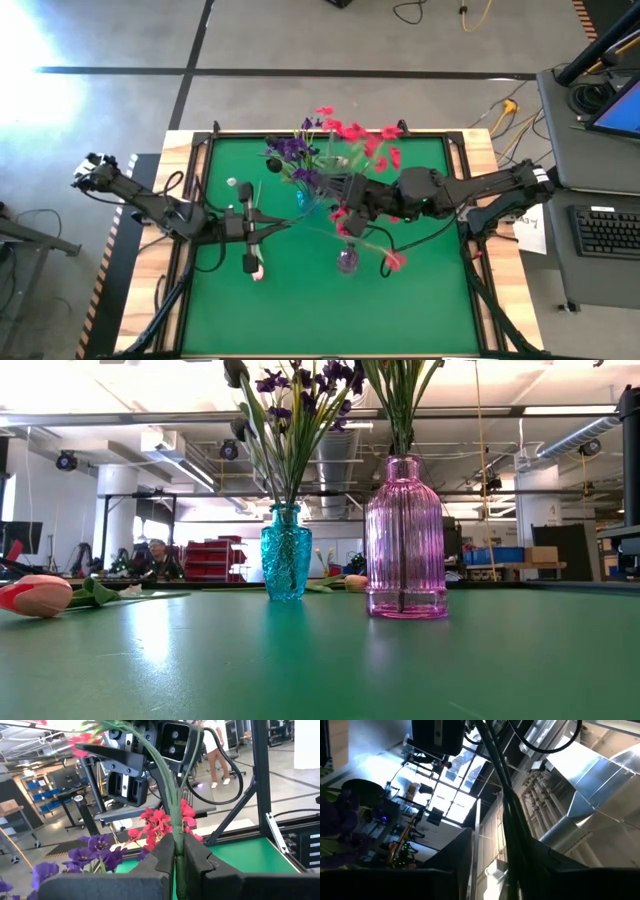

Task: Sort flowers into vase by color
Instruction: Put the pink flowers into the purple vase

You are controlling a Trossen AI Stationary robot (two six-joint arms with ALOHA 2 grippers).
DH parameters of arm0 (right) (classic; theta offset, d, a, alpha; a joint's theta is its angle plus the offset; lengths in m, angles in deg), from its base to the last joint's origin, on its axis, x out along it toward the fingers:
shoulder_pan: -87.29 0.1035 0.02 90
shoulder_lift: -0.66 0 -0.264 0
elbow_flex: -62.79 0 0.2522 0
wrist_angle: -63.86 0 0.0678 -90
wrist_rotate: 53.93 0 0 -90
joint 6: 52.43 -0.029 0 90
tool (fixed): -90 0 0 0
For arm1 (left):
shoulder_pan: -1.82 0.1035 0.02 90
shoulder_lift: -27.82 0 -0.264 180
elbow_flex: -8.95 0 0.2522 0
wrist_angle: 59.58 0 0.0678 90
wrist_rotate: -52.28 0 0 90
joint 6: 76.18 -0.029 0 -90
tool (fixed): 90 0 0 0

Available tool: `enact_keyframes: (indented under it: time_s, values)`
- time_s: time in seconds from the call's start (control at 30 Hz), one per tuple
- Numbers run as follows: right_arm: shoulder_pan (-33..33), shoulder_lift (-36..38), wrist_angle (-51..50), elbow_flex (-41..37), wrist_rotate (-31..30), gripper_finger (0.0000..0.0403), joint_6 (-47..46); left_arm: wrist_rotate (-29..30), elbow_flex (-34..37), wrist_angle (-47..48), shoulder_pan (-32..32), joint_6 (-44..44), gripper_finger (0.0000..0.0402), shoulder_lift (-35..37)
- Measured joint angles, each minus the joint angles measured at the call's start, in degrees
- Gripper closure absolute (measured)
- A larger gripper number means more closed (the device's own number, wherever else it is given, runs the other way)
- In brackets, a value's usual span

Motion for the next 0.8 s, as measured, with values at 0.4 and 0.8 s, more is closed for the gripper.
enact_keyframes:
  time_s: [0.4, 0.8]
  values:
    - [0.00, -0.09, -0.40, 0.00, 0.04, 0.0389, 1.17, 6.08, 0.04, 2.49, 0.07, 4.79, 0.0353, 0.22]
    - [2.68, -0.14, -3.11, 0.00, 0.65, 0.0392, 10.81, 1.37, -0.96, 32.43, 0.00, 22.68, 0.0205, 9.53]
